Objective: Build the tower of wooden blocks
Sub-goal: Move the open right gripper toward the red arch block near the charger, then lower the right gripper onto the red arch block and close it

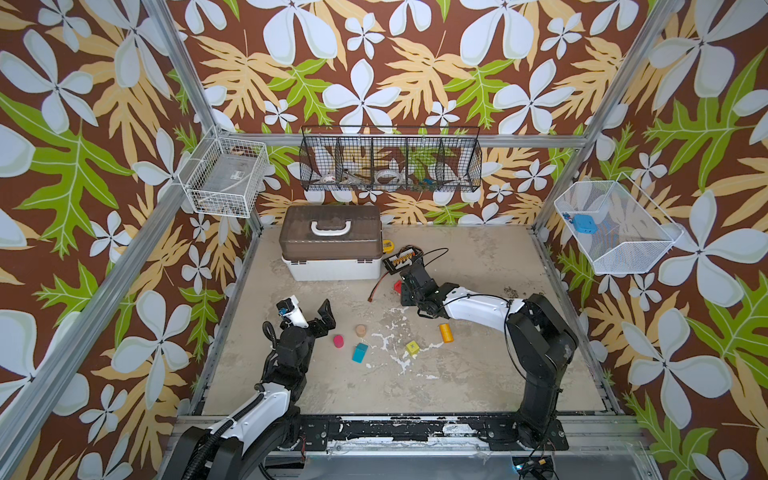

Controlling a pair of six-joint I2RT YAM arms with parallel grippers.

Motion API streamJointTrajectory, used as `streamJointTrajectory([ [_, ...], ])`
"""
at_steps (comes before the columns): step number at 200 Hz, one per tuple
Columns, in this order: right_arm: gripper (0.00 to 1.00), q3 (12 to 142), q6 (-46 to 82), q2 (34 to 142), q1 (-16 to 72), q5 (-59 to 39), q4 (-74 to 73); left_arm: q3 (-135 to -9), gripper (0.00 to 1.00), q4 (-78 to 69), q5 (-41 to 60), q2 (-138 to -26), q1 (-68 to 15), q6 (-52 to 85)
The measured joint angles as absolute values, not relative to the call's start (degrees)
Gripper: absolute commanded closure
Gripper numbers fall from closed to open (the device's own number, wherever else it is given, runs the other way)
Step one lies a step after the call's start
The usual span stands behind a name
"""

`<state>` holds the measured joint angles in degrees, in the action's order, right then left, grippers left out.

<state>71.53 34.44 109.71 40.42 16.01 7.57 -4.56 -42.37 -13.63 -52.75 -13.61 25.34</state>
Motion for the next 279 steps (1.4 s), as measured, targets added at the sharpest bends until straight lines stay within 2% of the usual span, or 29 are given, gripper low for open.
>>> streamJointTrajectory([
  [117, 0.52, 77.5, 34.5, 116.7, 38.6, 17.9, 9.8, -4.6, 0.01, -42.6, -13.2, -52.7, -13.6, 25.3],
  [172, 0.64, 77.0, 34.5, 116.9, 38.2, 17.7, 9.0, -4.6, 0.01, -42.7, -13.0, -52.8, -13.6, 25.3],
  [261, 0.73, 75.7, 34.6, 116.8, 38.2, 15.0, 7.7, -4.8, 0.01, -42.7, -12.8, -53.5, -13.6, 25.3],
  [279, 0.78, 75.6, 34.6, 116.8, 38.2, 15.0, 7.5, -4.9, 0.01, -42.7, -12.8, -53.6, -13.6, 25.3],
])
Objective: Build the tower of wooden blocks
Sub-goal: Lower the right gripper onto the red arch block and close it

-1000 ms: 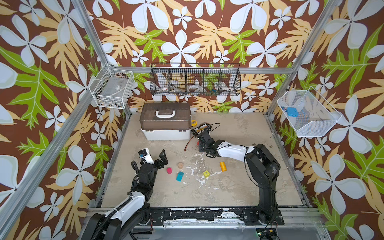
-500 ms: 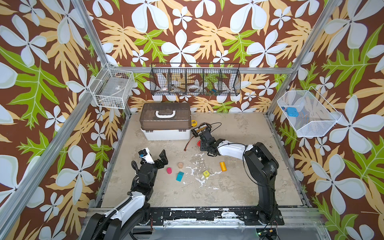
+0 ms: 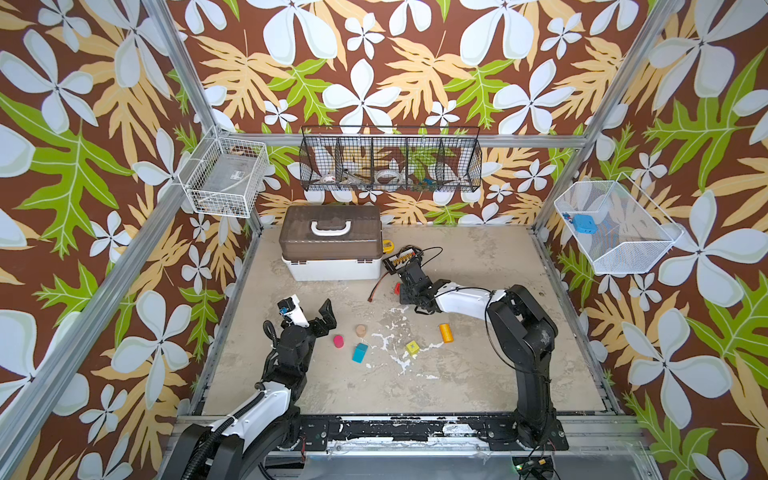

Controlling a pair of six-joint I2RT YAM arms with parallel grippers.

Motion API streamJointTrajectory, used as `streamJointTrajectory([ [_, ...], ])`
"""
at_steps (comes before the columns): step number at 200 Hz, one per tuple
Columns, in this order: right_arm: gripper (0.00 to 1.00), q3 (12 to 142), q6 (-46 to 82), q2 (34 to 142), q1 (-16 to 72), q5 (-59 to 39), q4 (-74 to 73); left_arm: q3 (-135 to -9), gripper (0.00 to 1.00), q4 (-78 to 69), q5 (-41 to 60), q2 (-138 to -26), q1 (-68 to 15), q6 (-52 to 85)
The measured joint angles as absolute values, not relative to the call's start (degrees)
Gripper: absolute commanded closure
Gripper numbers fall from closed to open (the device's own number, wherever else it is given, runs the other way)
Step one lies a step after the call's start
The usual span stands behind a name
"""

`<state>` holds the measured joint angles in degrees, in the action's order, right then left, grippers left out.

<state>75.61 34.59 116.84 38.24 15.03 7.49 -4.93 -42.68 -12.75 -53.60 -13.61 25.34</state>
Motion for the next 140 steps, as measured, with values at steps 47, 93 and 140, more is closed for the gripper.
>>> streamJointTrajectory([
  [47, 0.72, 76.5, 34.5, 117.6, 38.2, 15.0, 7.5, -4.9, 0.00, -42.7, -12.6, -53.6, -13.6, 25.4],
  [93, 0.71, 78.0, 34.1, 118.9, 38.2, 15.4, 8.0, -5.1, 0.00, -42.7, -12.6, -53.8, -13.6, 25.4],
  [140, 0.86, 78.3, 34.0, 118.6, 38.2, 15.5, 8.7, -5.2, 0.00, -42.7, -12.4, -54.0, -13.6, 25.4],
])
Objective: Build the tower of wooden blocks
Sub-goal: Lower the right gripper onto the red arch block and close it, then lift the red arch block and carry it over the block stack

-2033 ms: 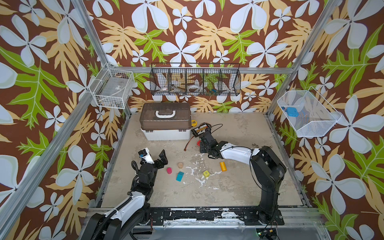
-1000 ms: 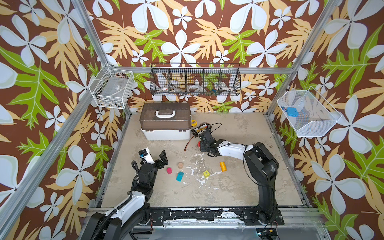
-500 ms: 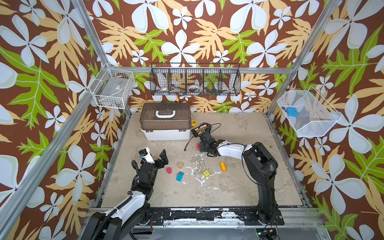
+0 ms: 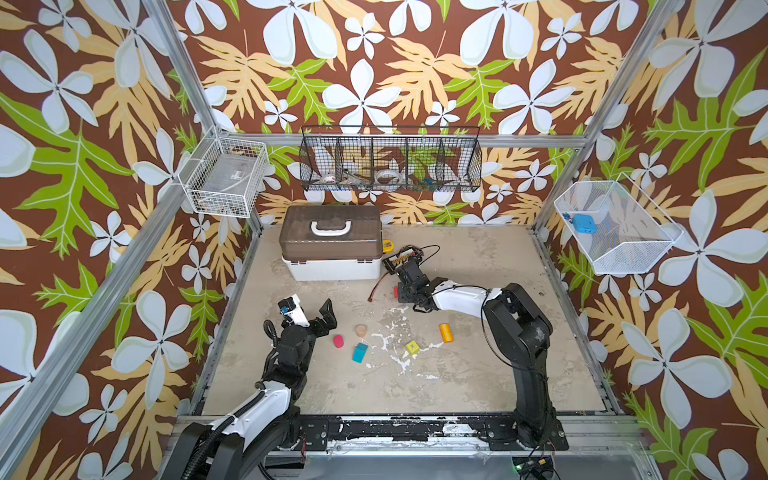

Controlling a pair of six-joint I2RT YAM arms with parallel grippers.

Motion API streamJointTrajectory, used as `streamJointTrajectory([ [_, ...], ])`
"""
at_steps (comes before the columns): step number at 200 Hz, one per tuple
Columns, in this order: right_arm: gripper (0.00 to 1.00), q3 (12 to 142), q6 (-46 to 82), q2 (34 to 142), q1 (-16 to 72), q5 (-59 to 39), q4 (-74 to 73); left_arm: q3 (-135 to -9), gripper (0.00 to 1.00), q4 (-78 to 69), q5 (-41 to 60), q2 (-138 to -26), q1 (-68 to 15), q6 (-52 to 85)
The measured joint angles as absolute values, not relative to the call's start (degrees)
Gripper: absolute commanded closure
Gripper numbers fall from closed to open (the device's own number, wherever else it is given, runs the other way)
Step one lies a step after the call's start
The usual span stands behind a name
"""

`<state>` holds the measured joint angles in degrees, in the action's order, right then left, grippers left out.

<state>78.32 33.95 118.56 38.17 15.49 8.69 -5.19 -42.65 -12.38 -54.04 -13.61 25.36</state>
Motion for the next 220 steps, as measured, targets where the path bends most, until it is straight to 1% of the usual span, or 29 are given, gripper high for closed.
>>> streamJointTrajectory([
  [29, 0.91, 77.1, 33.7, 115.8, 38.2, 15.5, 8.6, -5.2, 0.00, -42.7, -12.3, -53.7, -13.6, 25.3],
  [57, 0.92, 75.6, 33.4, 110.7, 38.1, 16.8, 9.9, -4.2, 0.00, -43.7, -11.5, -52.2, -13.6, 25.1],
  [93, 0.96, 67.4, 34.3, 98.1, 38.1, 20.0, 9.5, -3.1, 0.00, -44.2, -10.3, -50.9, -13.6, 24.0],
  [106, 1.00, 63.3, 35.4, 93.3, 37.6, 21.4, 9.7, -3.1, 0.00, -44.5, -10.2, -50.9, -13.6, 23.9],
  [144, 1.00, 54.3, 38.5, 82.3, 33.6, 22.5, 10.5, -3.3, 0.00, -44.8, -9.4, -51.7, -13.6, 23.7],
  [172, 1.00, 51.1, 38.0, 78.6, 32.3, 22.3, 11.6, -3.4, 0.00, -44.8, -9.0, -51.9, -13.6, 23.7],
  [220, 1.00, 47.7, 33.9, 76.0, 27.6, 18.0, 11.6, -3.9, 0.00, -44.8, -8.9, -52.8, -13.6, 23.7],
])
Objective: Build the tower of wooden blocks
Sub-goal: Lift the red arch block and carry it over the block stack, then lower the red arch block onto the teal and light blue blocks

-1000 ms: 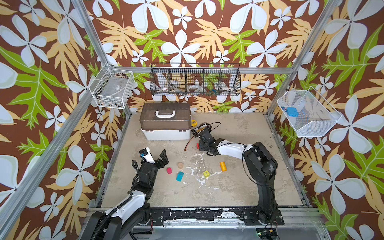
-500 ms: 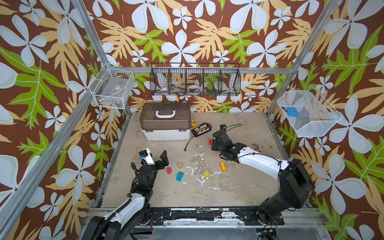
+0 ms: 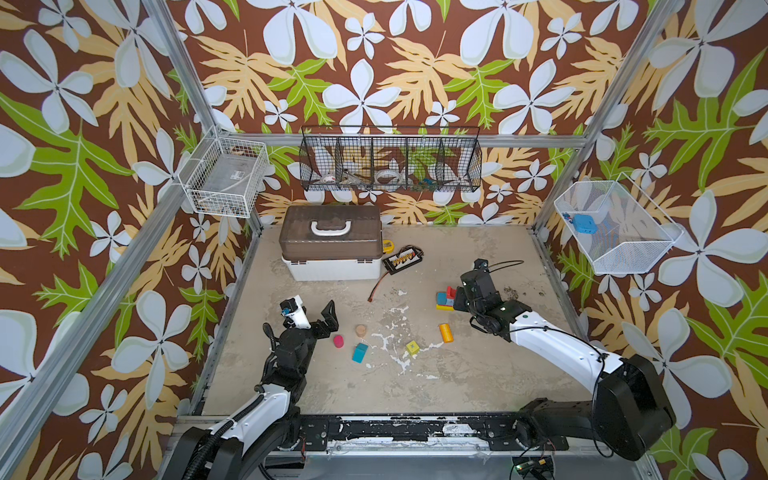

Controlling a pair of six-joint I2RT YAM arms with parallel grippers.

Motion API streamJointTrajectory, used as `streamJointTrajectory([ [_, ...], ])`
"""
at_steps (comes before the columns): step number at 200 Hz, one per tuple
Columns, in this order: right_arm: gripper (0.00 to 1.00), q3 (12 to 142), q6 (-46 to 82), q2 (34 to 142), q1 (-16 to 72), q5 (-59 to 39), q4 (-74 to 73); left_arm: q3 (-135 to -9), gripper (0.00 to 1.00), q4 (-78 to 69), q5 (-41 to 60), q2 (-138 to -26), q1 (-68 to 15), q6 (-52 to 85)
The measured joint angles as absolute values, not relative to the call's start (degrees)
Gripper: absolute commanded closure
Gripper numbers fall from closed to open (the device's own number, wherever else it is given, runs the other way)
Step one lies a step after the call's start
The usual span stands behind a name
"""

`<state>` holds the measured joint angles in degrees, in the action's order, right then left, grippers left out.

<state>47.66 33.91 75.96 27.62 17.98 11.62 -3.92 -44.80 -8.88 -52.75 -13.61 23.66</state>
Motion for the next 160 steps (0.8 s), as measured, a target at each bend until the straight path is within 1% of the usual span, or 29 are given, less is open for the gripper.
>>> streamJointTrajectory([
  [26, 1.00, 47.0, 32.5, 76.3, 26.7, 15.9, 10.7, -4.1, 0.00, -44.8, -7.9, -53.4, -13.6, 23.5],
  [56, 1.00, 46.8, 31.2, 79.1, 25.3, 12.8, 9.0, -3.6, 0.00, -47.5, -1.4, -54.6, -14.1, 21.9],
  [101, 1.00, 48.5, 30.3, 84.5, 23.8, 8.9, 6.9, -3.7, 0.00, -51.6, 7.0, -57.4, -21.9, 16.2],
  [132, 1.00, 49.4, 29.8, 86.7, 23.7, 7.7, 6.1, -5.5, 0.00, -52.8, 10.3, -61.1, -22.6, 14.9],
  [160, 1.00, 49.6, 29.8, 87.8, 23.6, 7.5, 5.6, -6.0, 0.00, -52.9, 12.1, -62.2, -22.8, 14.7],
])
